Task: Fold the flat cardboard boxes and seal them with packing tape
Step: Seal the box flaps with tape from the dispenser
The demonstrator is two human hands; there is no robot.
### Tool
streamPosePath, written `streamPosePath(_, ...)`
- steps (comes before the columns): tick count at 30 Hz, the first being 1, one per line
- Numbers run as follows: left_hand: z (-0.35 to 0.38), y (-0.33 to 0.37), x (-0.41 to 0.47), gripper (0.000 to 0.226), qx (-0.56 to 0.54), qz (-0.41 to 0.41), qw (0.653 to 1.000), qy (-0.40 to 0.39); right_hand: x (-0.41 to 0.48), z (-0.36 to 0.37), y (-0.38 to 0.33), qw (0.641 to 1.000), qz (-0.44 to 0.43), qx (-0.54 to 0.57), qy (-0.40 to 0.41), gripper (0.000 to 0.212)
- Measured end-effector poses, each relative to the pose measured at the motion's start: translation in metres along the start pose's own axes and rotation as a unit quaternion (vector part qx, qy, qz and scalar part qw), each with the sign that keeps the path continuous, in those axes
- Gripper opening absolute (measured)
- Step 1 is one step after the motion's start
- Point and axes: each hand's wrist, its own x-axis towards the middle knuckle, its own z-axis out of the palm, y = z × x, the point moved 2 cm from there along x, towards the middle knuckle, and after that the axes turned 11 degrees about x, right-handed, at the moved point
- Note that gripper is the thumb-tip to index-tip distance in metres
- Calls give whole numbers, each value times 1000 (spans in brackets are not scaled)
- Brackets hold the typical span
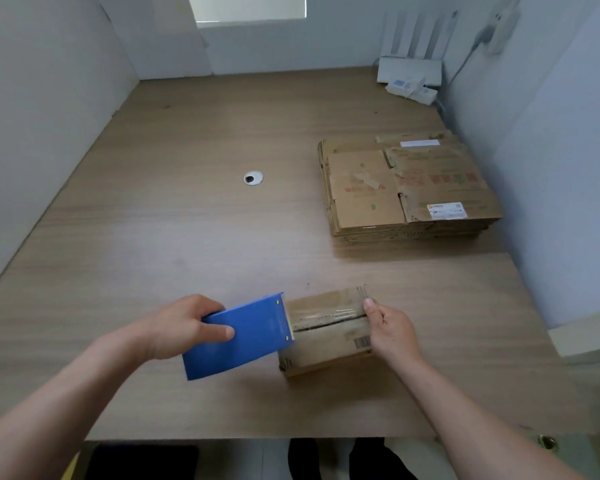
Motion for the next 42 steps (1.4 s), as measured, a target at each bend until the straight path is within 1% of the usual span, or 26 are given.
streamPosePath(4, 1, -34, -18, 33, -106, -42, 992, -46, 2, 0, 1, 1000, 5, -14, 6, 38)
streamPosePath(6, 4, -41, -21, 34, -140, -55, 987, -61, 3, 4, 1, 1000, 0, -12, 5, 39)
streamPosePath(12, 17, -43, -14, 36, -142, -86, 983, -72, 4, 2, 5, 1000, -3, -22, 2, 40)
streamPosePath(16, 21, -40, -12, 37, -143, -97, 982, -72, 2, 2, 4, 999, -25, -18, -8, 39)
streamPosePath(18, 23, -41, -11, 37, -143, -101, 982, -67, 2, 1, 5, 999, -28, -45, -5, 45)
streamPosePath(19, 23, -41, -11, 35, -144, -101, 982, -64, 1, 1, 5, 997, -44, -70, 3, 50)
streamPosePath(20, 24, -41, -11, 32, -145, -99, 983, -60, 1, 0, 4, 991, -81, -102, 14, 52)
streamPosePath(21, 24, -42, -11, 30, -147, -97, 983, -57, 1, 0, 2, 980, -143, -136, 19, 50)
streamPosePath(23, 26, -43, -10, 25, -152, -92, 983, -55, 1, 1, -3, 941, -278, -191, 6, 51)
streamPosePath(24, 27, -43, -10, 23, -152, -90, 983, -54, 3, 2, -4, 921, -328, -211, -9, 51)
streamPosePath(27, 28, -46, -10, 23, -155, -85, 983, -50, 5, 1, -12, 874, -416, -241, -64, 37)
streamPosePath(28, 27, -46, -10, 24, -156, -83, 983, -50, 6, 1, -11, 867, -429, -243, -73, 33)
streamPosePath(29, 26, -46, -11, 25, -156, -80, 983, -52, 7, 0, -11, 865, -431, -244, -81, 36)
streamPosePath(32, 22, -49, -13, 26, -150, -72, 985, -53, 10, -2, -12, 865, -414, -262, -111, 61)
streamPosePath(36, 17, -50, -11, 29, -147, -73, 985, -48, 13, -3, -16, 854, -410, -288, -143, 82)
streamPosePath(38, 15, -48, -9, 30, -144, -75, 986, -45, 15, -3, -18, 852, -410, -291, -144, 86)
streamPosePath(42, 15, -48, -4, 32, -133, -79, 987, -52, 16, -1, -14, 853, -423, -271, -138, 81)
